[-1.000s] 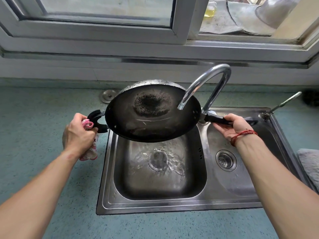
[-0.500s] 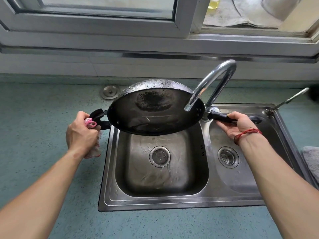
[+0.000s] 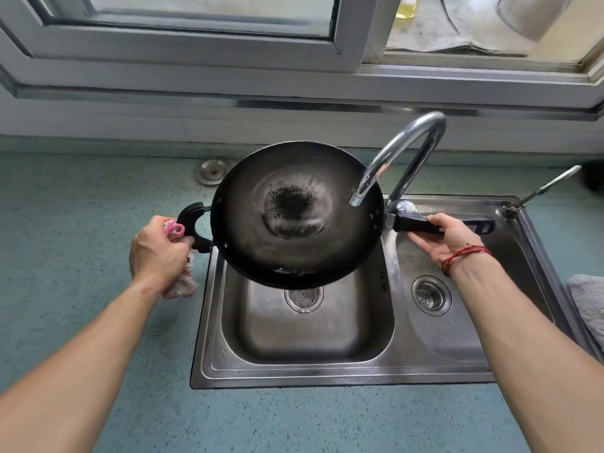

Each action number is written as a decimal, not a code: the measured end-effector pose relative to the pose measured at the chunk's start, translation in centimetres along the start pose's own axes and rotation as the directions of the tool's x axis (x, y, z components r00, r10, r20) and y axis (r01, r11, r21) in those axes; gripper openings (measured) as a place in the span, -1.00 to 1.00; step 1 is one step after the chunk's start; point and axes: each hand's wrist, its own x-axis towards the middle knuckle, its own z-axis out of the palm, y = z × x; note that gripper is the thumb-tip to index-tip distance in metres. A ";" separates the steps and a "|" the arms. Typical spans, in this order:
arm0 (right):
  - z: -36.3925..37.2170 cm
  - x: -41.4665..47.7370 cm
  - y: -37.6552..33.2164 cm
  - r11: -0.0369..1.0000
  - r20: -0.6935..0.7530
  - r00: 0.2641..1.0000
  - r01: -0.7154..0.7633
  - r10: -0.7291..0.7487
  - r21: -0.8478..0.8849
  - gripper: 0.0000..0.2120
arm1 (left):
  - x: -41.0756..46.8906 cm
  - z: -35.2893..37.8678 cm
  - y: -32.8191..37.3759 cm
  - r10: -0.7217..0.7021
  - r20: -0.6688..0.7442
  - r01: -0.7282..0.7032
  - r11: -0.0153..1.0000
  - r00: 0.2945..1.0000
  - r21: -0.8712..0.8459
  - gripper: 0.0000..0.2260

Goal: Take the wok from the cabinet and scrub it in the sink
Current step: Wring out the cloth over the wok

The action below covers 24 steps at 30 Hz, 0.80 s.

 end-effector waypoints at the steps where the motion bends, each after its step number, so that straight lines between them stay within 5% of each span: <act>1: -0.2 0.0 0.1 1.000 -0.024 1.000 0.006 -0.007 -0.018 -0.96 | -0.2 0.0 -0.1 -0.012 0.005 0.012 1.000 1.000 -0.002 -0.82; 7: -2.2 -0.3 1.4 0.994 -0.109 0.993 0.026 -0.038 -0.106 -0.82 | -1.4 0.6 -1.3 -0.066 0.053 0.068 0.997 0.996 -0.045 -0.92; 11: -3.5 -0.3 2.3 0.985 -0.126 0.991 0.024 -0.046 -0.171 -0.63 | -2.0 1.1 -1.7 -0.079 0.081 0.083 0.995 0.994 -0.048 -0.72; 16: -4.6 -0.2 3.2 0.967 -0.149 0.989 -0.043 0.006 -0.249 -0.87 | -2.2 1.8 -2.0 -0.132 0.101 0.134 0.991 0.986 -0.012 -0.64; 24: -6.1 1.3 5.7 0.947 -0.207 0.978 -0.100 0.037 -0.305 -0.89 | -2.2 3.4 -3.2 -0.185 0.131 0.182 0.983 0.974 0.034 -0.71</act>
